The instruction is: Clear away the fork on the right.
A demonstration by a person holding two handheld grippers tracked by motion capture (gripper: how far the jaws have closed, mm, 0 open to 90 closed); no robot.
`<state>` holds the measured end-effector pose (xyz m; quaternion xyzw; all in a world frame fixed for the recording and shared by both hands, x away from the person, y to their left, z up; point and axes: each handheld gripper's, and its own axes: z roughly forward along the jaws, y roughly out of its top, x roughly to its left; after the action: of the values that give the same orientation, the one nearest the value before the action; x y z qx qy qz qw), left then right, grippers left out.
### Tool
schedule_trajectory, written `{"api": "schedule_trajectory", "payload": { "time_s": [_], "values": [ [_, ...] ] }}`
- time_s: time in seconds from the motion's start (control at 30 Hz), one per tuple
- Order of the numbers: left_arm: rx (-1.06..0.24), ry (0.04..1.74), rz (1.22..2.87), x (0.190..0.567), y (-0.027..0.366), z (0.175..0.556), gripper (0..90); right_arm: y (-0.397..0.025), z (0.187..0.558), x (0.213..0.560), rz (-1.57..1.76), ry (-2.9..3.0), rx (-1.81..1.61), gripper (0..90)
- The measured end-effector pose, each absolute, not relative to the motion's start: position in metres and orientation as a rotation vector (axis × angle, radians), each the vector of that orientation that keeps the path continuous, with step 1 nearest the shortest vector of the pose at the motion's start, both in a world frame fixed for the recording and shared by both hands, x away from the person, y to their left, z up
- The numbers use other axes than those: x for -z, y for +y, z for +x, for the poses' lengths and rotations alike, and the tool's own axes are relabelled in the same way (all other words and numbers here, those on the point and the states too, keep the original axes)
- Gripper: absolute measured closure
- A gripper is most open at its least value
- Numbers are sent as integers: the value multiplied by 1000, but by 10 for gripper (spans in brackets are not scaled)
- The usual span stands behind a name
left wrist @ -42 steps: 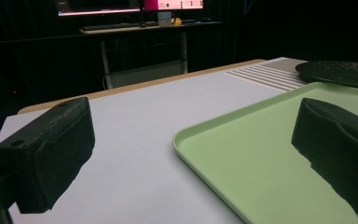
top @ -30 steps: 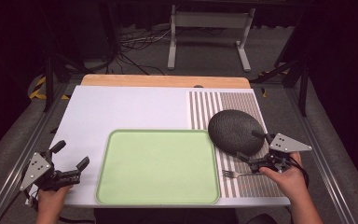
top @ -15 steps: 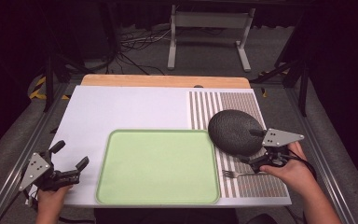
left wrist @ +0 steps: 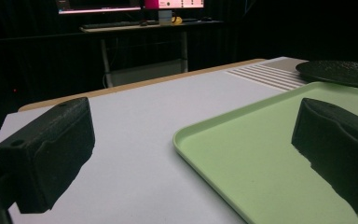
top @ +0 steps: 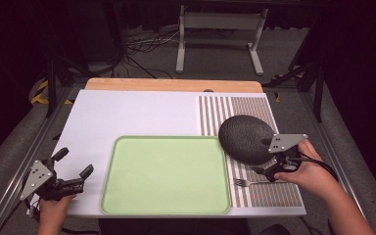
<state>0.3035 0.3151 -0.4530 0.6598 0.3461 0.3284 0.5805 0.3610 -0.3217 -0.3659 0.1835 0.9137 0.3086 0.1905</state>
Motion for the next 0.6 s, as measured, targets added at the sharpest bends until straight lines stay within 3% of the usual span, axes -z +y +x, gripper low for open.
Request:
{"api": "schedule_trajectory", "payload": {
  "time_s": [0.6],
  "values": [
    [-770, 810, 1545, 453, 315, 303, 0, -316, 371, 365, 458, 2737, -606, 72]
  ]
}}
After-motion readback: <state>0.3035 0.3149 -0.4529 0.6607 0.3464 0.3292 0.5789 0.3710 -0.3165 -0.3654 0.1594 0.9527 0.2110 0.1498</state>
